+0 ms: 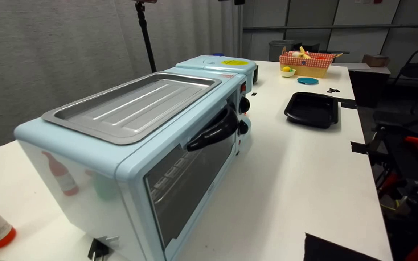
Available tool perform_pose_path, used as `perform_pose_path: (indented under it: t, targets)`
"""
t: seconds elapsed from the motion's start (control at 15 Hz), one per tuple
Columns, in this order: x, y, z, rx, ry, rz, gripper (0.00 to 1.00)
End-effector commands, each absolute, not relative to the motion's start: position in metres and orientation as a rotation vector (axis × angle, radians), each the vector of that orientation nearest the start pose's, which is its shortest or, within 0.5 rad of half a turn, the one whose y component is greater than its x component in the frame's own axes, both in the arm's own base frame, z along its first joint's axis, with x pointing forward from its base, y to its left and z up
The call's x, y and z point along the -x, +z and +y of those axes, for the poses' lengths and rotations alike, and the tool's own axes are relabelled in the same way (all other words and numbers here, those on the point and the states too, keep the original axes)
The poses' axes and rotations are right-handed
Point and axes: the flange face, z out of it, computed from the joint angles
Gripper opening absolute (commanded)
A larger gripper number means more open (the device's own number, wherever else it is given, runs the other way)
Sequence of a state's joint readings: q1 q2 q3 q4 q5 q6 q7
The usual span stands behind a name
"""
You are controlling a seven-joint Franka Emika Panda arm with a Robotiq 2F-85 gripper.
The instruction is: Push the button to slide out the blue bowl
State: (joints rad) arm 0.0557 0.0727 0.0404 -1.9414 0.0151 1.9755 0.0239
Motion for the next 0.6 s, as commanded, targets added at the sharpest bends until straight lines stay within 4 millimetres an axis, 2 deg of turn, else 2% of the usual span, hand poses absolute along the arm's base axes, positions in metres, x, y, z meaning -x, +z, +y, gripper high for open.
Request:
perform_pose_path:
  t: [0.0,0.53]
  targets:
    - [-0.5690,0.4425,0.0556,3.125,0.062,-0.103,1.00]
    - [-0.5678,0.4408,0.0592,3.141,0.062,-0.128,1.00]
